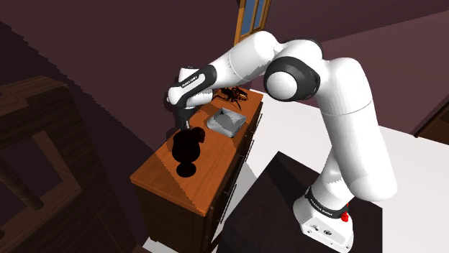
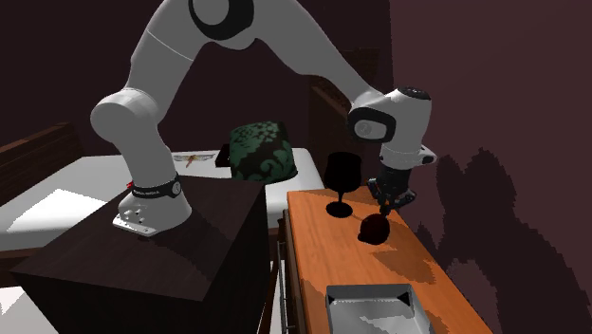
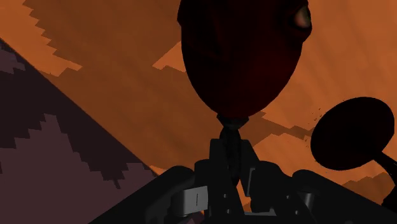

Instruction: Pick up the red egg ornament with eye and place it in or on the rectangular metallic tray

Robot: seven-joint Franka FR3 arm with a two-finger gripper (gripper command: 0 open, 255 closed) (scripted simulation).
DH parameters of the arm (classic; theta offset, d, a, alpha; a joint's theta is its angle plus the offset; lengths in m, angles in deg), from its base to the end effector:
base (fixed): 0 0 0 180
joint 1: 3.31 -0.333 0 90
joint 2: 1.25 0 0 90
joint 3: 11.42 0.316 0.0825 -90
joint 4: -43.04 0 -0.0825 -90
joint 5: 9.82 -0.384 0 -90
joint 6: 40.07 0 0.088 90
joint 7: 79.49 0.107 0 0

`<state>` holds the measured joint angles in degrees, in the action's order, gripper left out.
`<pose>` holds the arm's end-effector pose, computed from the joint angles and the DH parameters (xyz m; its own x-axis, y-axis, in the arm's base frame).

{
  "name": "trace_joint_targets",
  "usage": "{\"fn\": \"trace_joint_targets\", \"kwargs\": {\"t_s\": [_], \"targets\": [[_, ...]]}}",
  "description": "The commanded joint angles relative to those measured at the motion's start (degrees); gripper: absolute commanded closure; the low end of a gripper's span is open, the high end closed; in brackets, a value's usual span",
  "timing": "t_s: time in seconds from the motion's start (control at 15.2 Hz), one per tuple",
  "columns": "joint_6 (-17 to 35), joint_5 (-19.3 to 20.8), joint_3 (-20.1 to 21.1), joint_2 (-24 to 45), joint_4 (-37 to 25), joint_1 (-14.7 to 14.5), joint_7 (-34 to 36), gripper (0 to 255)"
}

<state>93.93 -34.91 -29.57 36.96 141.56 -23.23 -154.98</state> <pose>0.6691 0.0477 0.2146 0.4481 0.8870 0.1116 0.8939 -0.4465 -0.0403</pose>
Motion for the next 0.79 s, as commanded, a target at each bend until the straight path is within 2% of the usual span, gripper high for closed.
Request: {"fn": "trace_joint_targets", "kwargs": {"t_s": [0.0, 0.73], "targets": [[-0.9, 0.5, -0.3, -0.9, 0.0, -0.3, 0.4, 255], [-6.4, 3.1, -2.2, -6.2, -0.5, -1.4, 2.6, 255]]}}
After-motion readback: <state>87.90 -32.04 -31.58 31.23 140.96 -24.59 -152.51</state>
